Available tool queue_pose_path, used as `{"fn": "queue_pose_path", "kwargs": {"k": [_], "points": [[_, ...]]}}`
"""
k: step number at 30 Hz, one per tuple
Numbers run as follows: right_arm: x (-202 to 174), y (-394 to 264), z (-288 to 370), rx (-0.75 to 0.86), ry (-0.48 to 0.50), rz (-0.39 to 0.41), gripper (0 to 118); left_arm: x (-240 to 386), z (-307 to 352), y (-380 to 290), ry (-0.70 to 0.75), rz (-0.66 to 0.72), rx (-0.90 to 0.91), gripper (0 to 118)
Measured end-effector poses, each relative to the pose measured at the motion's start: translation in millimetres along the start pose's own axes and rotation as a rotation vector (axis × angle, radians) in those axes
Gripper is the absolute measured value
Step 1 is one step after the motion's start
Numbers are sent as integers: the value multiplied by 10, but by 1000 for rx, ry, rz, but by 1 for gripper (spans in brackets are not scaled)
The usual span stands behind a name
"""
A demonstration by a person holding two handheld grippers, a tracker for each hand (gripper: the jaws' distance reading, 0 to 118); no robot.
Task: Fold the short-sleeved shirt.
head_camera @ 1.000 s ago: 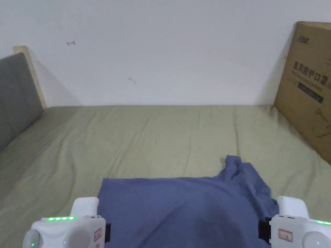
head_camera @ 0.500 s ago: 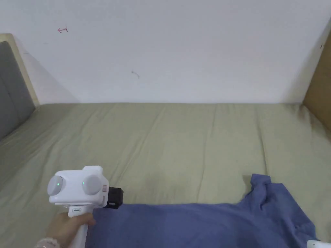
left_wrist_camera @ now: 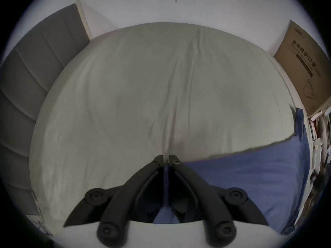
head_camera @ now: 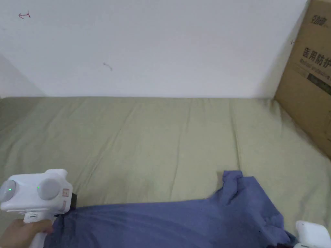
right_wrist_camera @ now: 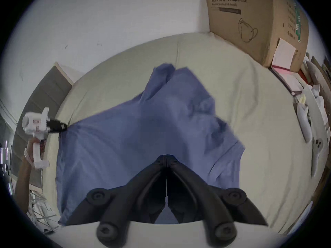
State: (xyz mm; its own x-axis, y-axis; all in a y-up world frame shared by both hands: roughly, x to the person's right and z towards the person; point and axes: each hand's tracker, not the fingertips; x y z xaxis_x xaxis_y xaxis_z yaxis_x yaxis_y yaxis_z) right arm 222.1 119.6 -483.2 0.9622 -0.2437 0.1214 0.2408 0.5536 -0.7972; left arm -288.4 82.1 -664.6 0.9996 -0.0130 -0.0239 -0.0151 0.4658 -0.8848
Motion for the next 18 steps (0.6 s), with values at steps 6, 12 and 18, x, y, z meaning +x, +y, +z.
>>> {"fn": "queue_pose_path", "kwargs": {"k": [6, 12, 18], "points": [[294, 1001, -450, -11, -81, 113, 102, -9, 204, 12, -11, -29, 37, 4], [452, 1286, -1147, -161, -154, 54, 104, 47, 325, -47, -7, -35, 67, 3], [441, 1181, -1420, -226, -188, 160, 84, 103, 332, -78, 3, -52, 59, 3]]}}
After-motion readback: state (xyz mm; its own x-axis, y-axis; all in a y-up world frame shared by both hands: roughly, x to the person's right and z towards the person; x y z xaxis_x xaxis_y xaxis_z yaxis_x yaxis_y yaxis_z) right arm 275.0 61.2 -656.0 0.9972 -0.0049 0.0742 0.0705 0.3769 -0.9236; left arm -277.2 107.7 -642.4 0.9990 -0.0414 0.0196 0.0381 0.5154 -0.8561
